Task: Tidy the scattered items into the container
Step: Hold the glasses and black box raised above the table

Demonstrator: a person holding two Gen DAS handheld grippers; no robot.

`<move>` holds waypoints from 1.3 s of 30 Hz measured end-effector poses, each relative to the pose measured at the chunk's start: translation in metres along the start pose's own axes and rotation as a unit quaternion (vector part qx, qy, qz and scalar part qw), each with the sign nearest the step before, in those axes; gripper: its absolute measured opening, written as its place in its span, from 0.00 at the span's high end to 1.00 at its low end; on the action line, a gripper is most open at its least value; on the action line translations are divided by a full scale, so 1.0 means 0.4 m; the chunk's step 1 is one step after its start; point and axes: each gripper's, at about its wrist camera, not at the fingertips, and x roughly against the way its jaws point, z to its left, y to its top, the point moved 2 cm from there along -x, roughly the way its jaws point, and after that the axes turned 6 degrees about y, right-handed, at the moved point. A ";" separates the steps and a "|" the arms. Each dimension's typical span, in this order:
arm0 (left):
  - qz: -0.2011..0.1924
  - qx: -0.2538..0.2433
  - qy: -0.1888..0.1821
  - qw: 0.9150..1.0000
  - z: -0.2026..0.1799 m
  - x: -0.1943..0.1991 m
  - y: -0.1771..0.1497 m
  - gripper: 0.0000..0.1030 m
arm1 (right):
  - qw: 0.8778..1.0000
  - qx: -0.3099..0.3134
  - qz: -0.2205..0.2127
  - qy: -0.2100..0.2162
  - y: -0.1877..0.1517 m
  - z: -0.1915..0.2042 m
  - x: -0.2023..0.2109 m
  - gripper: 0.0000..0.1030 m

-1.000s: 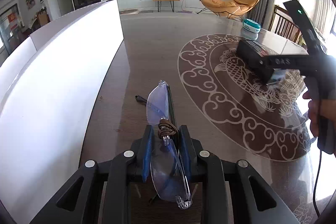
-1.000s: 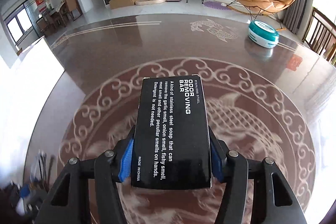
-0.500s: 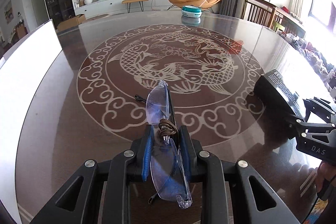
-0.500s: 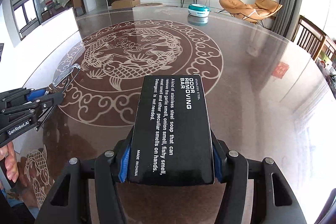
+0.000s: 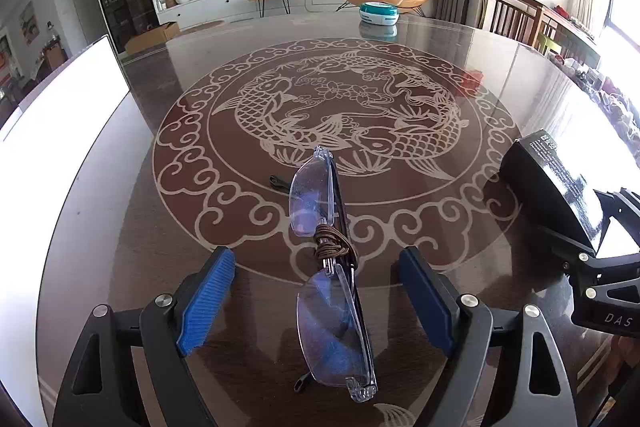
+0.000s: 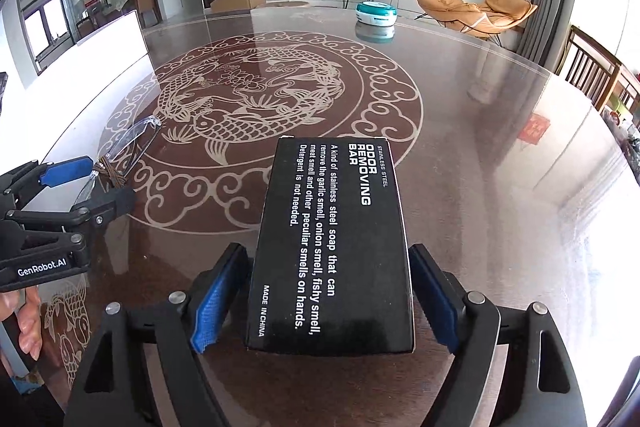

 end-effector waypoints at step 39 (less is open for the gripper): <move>0.025 0.022 -0.008 0.999 0.017 -0.024 -0.004 0.00 | 1.000 -0.009 0.010 -0.007 0.005 0.003 -0.015 0.04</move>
